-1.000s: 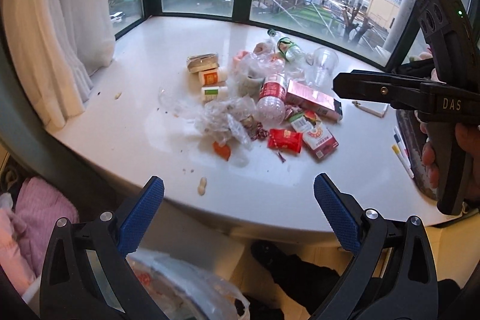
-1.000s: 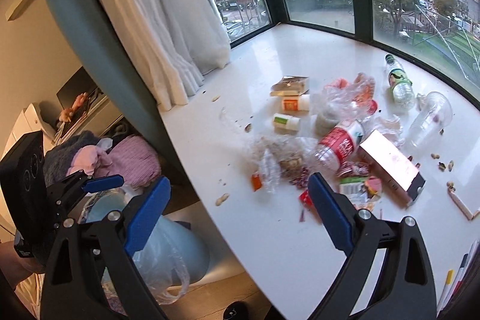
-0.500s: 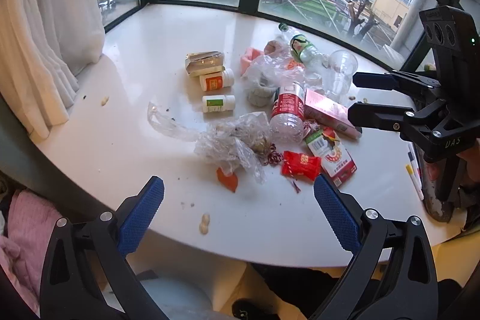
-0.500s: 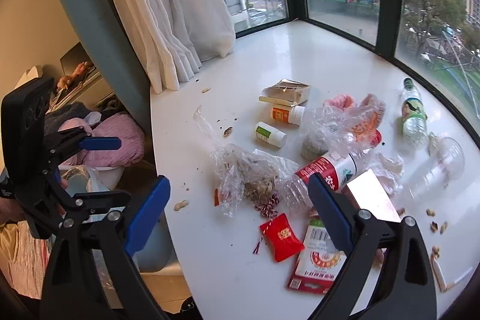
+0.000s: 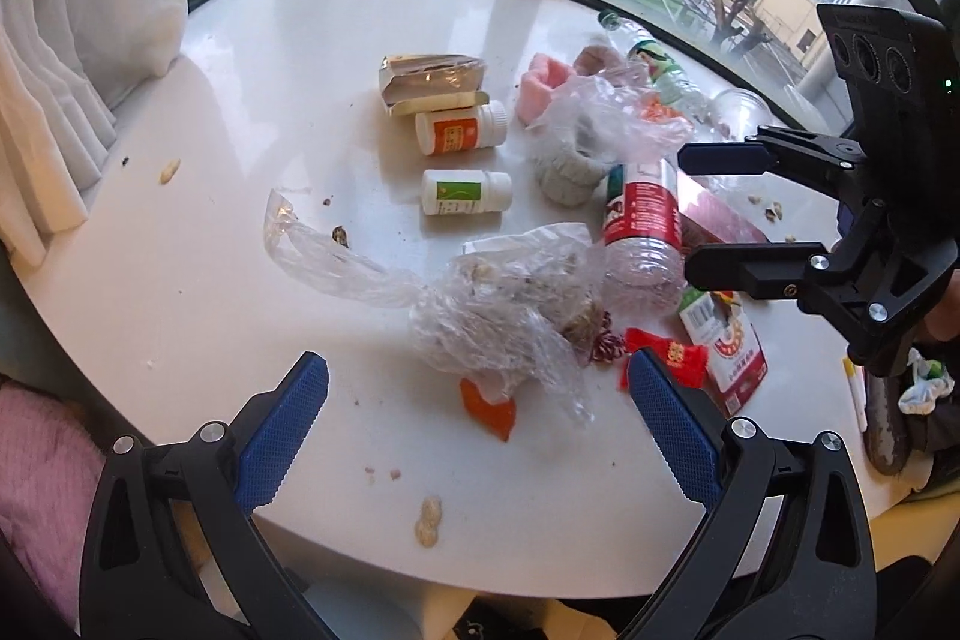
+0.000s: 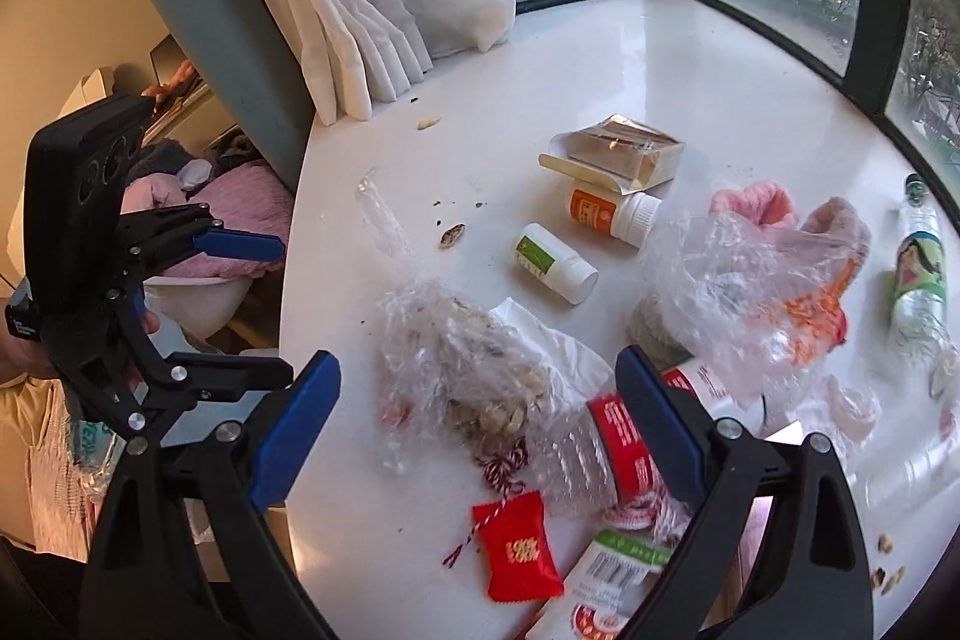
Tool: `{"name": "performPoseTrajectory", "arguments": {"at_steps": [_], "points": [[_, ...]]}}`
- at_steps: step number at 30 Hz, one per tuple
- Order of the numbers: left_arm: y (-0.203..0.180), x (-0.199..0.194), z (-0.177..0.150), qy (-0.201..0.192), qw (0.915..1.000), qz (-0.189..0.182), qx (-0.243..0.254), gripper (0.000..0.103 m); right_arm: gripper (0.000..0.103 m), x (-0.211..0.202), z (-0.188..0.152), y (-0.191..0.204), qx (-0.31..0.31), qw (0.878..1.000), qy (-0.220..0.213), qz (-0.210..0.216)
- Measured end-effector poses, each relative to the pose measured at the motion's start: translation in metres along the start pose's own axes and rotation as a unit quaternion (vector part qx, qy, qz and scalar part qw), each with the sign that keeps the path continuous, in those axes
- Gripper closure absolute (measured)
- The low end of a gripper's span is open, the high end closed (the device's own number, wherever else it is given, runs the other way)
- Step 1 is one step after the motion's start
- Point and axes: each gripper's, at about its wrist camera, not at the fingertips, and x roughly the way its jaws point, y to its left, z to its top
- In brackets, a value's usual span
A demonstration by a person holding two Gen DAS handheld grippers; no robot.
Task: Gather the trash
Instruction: 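Grasp the crumpled clear plastic wrapper with both grippers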
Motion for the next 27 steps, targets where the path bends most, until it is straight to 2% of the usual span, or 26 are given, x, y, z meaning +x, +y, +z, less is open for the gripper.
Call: {"name": "performPoseTrajectory", "arguments": {"at_steps": [4,12,14,18,20,21,23,27], "points": [[0.009,0.020,0.003,0.005,1.0000,-0.005,-0.003,0.006,0.013,0.023,0.005,-0.008,-0.007,1.000,0.025,0.007],[0.029,0.054,0.002,0.026,0.9985,-0.043,-0.023,0.006,0.013,0.053,0.007,-0.011,-0.027,0.997,0.055,0.040],[0.032,0.060,0.002,0.028,0.9979,-0.052,-0.026,0.008,0.025,0.060,0.005,-0.013,-0.030,0.996,0.067,0.048],[0.038,0.074,0.000,0.040,0.9957,-0.073,-0.040,0.022,0.029,0.069,0.002,-0.017,-0.031,0.995,0.082,0.056],[0.039,0.079,-0.001,0.046,0.9947,-0.080,-0.046,0.029,0.041,0.074,0.001,-0.018,-0.031,0.994,0.089,0.058],[0.039,0.080,-0.001,0.049,0.9942,-0.083,-0.048,0.034,0.044,0.076,0.000,-0.019,-0.030,0.994,0.092,0.059],[0.038,0.082,-0.003,0.052,0.9933,-0.092,-0.048,0.040,0.058,0.081,-0.002,-0.021,-0.025,0.993,0.102,0.063],[0.034,0.082,-0.005,0.054,0.9923,-0.102,-0.043,0.057,0.073,0.081,-0.004,-0.019,-0.023,0.992,0.103,0.063]]}}
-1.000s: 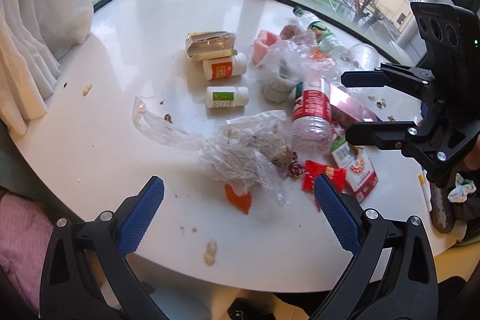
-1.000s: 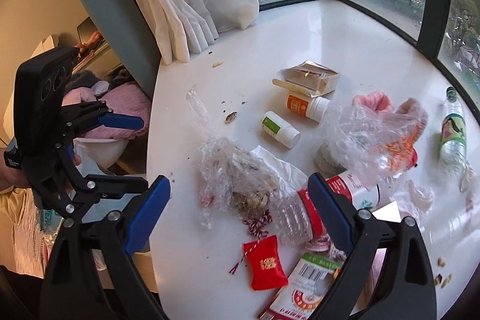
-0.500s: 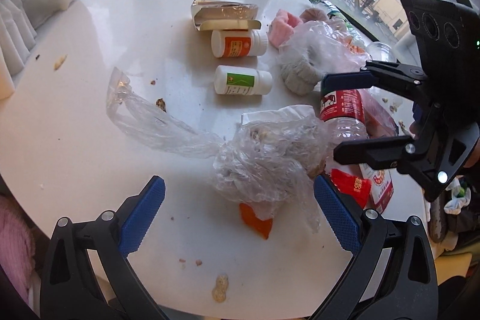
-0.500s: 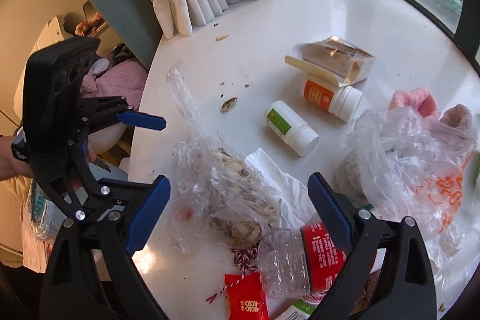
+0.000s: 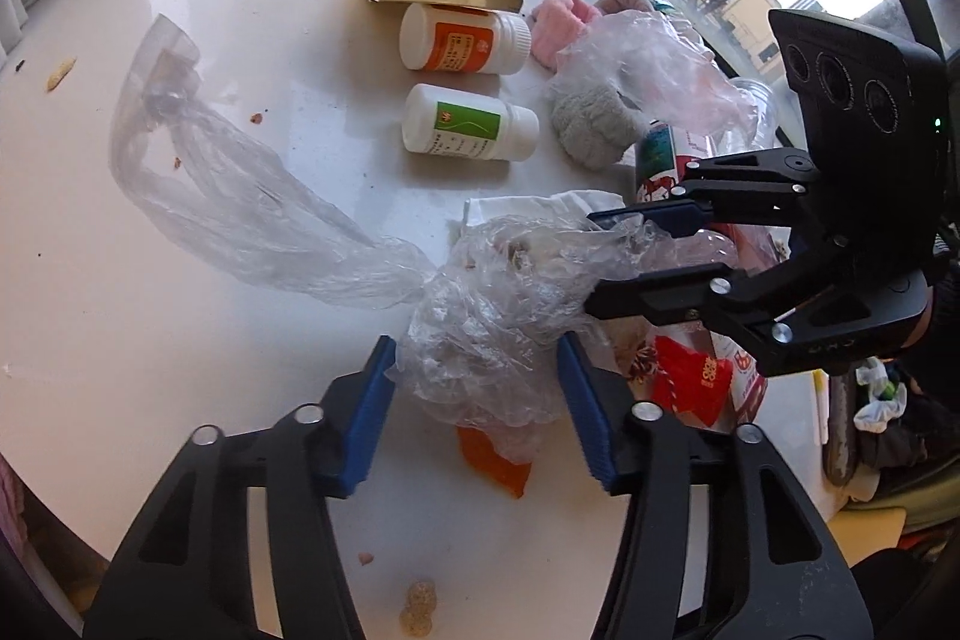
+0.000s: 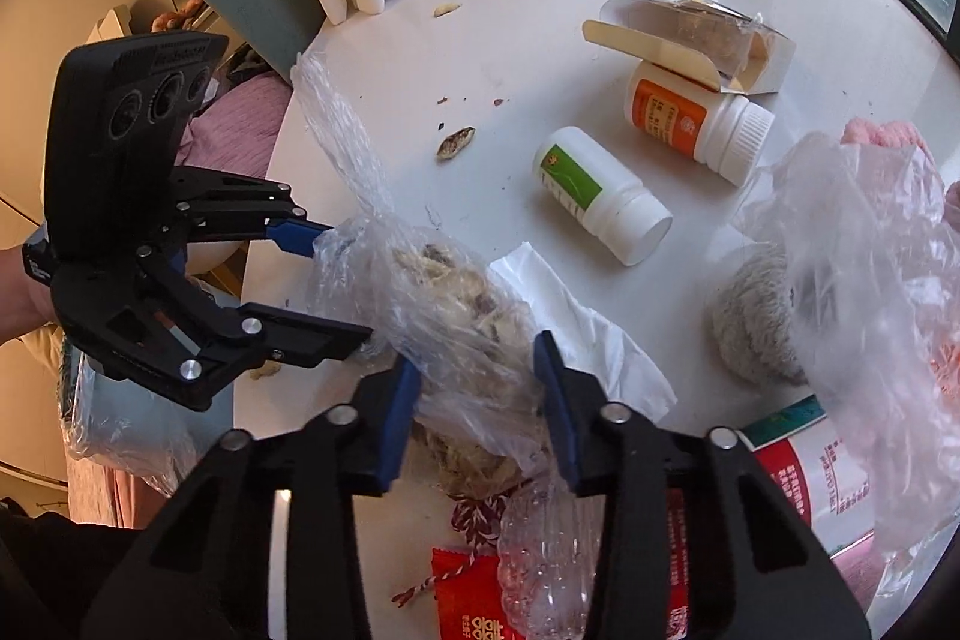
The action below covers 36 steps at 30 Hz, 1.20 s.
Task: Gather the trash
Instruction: 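Grasp the crumpled clear plastic wrapper with both grippers, then lift the clear wrapper with both grippers and carry it over the wastebasket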
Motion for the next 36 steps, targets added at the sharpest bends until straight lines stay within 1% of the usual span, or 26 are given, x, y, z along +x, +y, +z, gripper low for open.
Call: {"name": "performPoseTrajectory", "arguments": {"at_steps": [1,2,4,7,18,25,30,34,36], "points": [[-0.001,0.000,-0.001,0.000,1.0000,-0.002,0.001,0.063,0.078,-0.001,0.000,0.001,0.002,1.000,-0.001,0.001],[-0.003,-0.001,0.000,0.000,1.0000,-0.001,0.002,0.065,0.081,-0.002,0.000,0.001,0.003,1.000,-0.002,-0.001],[-0.005,-0.002,0.000,-0.001,1.0000,0.000,0.004,0.074,0.084,-0.005,0.000,0.002,0.007,1.000,-0.006,-0.003],[-0.010,-0.007,0.002,-0.005,1.0000,0.001,0.004,0.081,0.086,-0.013,0.001,0.005,0.012,1.000,-0.016,-0.005],[-0.038,-0.053,0.005,-0.035,0.9991,0.004,0.022,0.081,0.086,-0.057,0.001,0.033,0.018,0.998,-0.055,-0.021],[-0.067,-0.090,0.004,-0.058,0.9972,0.012,0.045,0.081,0.086,-0.100,-0.002,0.055,0.019,0.995,-0.089,-0.038],[-0.087,-0.122,-0.001,-0.080,0.9947,0.016,0.063,0.081,0.086,-0.125,-0.003,0.079,0.012,0.992,-0.111,-0.053],[-0.094,-0.144,-0.008,-0.095,0.9925,0.029,0.071,0.081,0.086,-0.139,-0.003,0.100,0.000,0.990,-0.125,-0.065],[-0.097,-0.152,-0.011,-0.101,0.9918,0.027,0.072,0.081,0.086,-0.145,-0.003,0.109,-0.003,0.989,-0.129,-0.072]]}}
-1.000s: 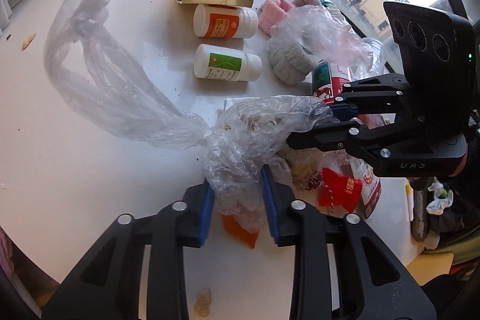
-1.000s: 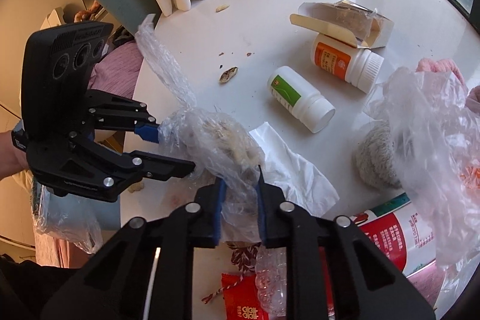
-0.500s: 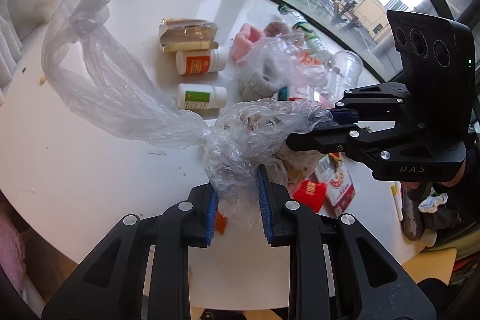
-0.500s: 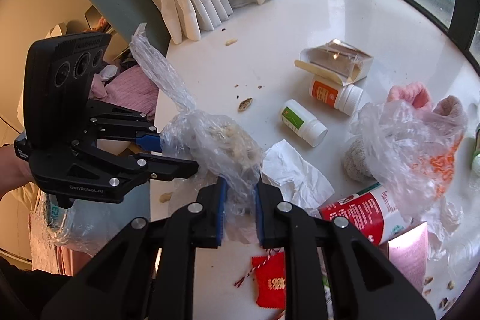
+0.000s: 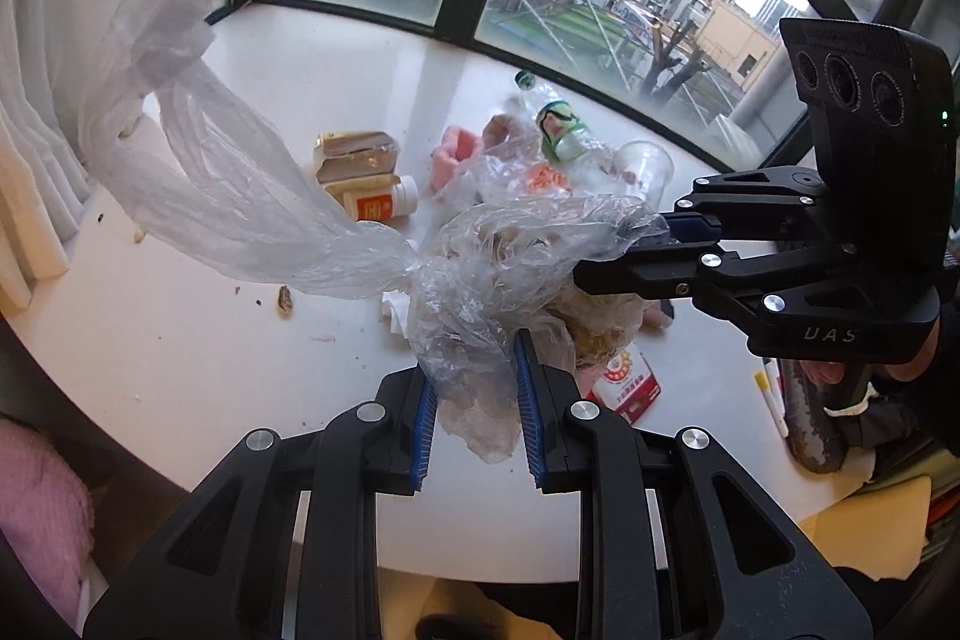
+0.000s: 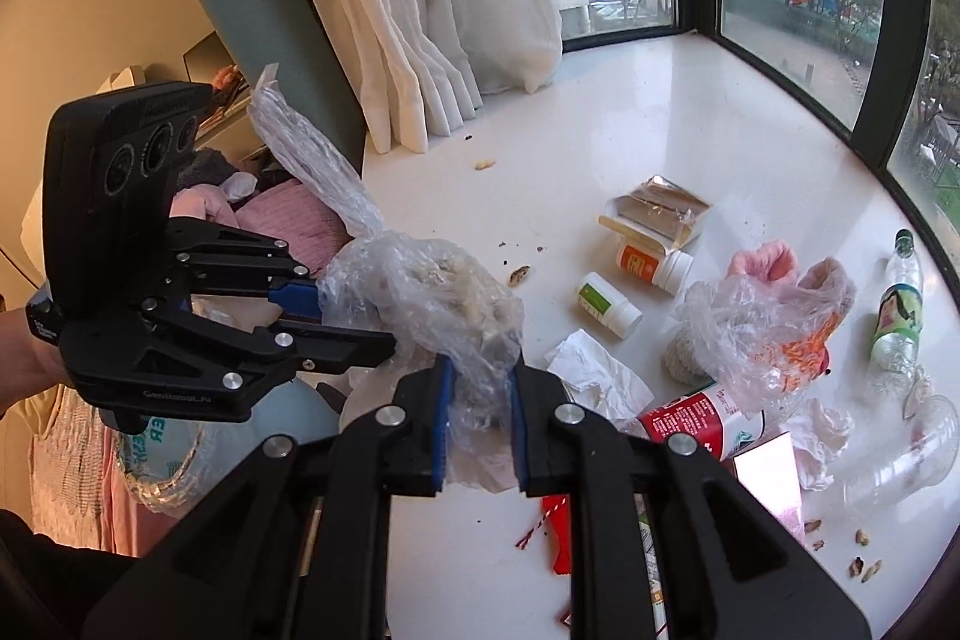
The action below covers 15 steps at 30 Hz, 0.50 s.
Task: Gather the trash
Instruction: 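Lift the clear wrapper with both grippers and carry it over the wastebasket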
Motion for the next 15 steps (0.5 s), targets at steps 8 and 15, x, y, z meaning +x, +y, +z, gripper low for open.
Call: {"name": "performPoseTrajectory", "arguments": {"at_steps": [8,15], "points": [[-0.004,-0.041,-0.012,-0.024,0.9996,0.012,0.011,0.081,0.086,-0.023,0.009,0.044,-0.021,0.999,-0.027,-0.009],[0.002,-0.077,-0.032,-0.035,0.9988,0.031,0.015,0.081,0.086,-0.022,0.005,0.088,-0.027,0.999,-0.038,-0.001]]}}
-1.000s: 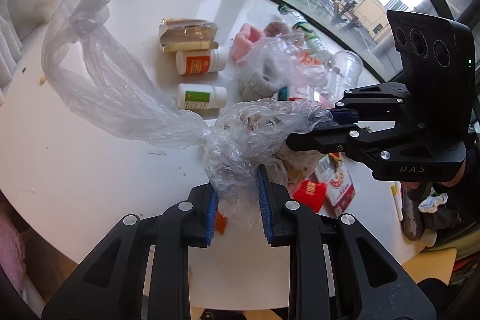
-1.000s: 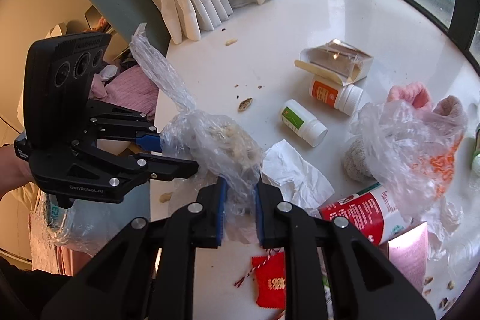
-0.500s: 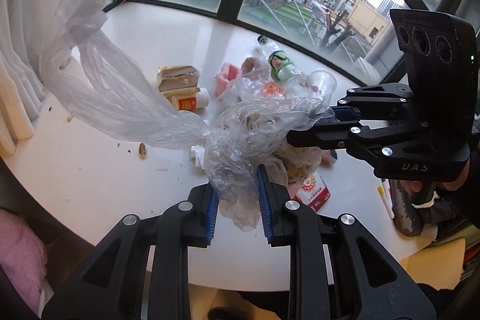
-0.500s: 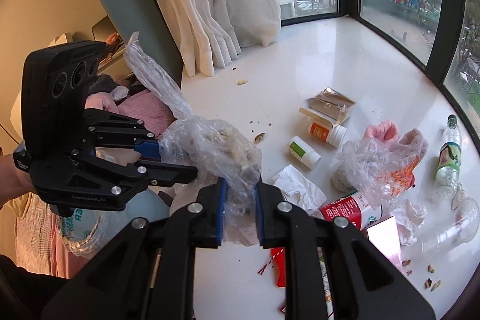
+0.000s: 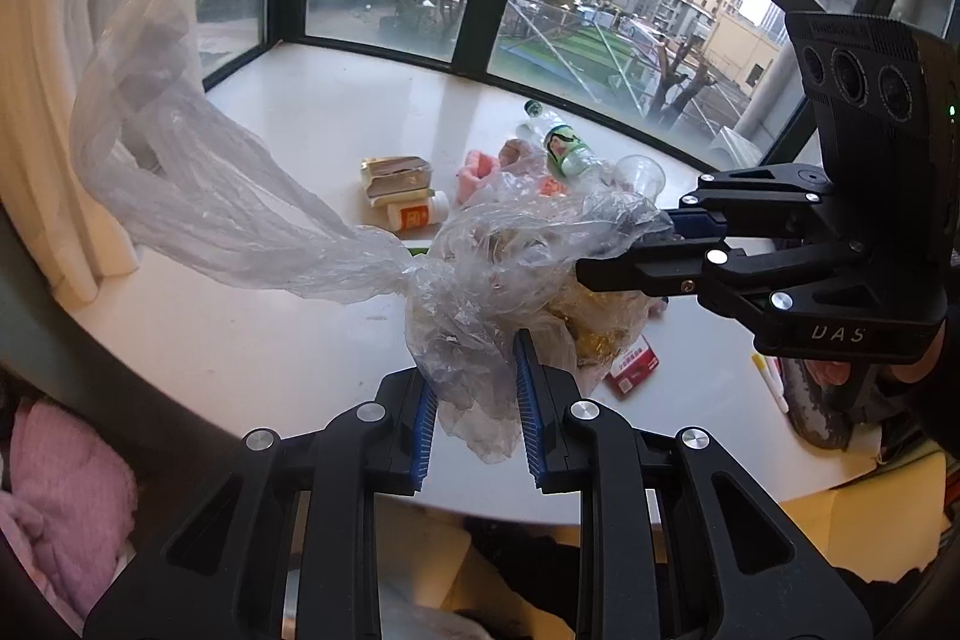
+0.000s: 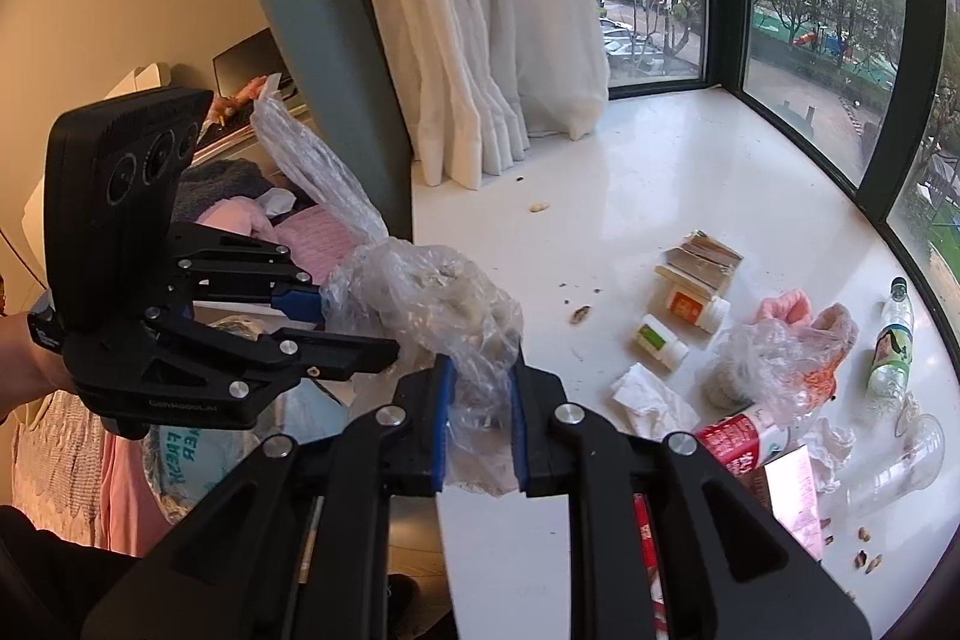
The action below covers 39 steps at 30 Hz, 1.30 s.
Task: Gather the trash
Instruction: 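Lift the clear wrapper with both grippers and carry it over the wastebasket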
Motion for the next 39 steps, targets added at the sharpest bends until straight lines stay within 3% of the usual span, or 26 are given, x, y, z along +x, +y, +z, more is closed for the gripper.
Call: {"name": "performPoseTrajectory", "arguments": {"at_steps": [11,22,31,39], "points": [[0.032,-0.062,-0.055,-0.016,0.9983,0.045,-0.032,0.081,0.086,0.020,0.007,0.089,-0.031,0.998,-0.004,0.050],[0.076,-0.124,-0.135,-0.015,0.9902,0.104,-0.092,0.081,0.086,0.070,-0.002,0.186,-0.083,0.989,0.035,0.119],[0.098,-0.132,-0.190,0.011,0.9827,0.122,-0.139,0.081,0.086,0.114,-0.022,0.228,-0.093,0.981,0.082,0.149],[0.105,-0.119,-0.227,0.051,0.9788,0.120,-0.158,0.081,0.086,0.143,-0.050,0.236,-0.089,0.977,0.122,0.152]]}}
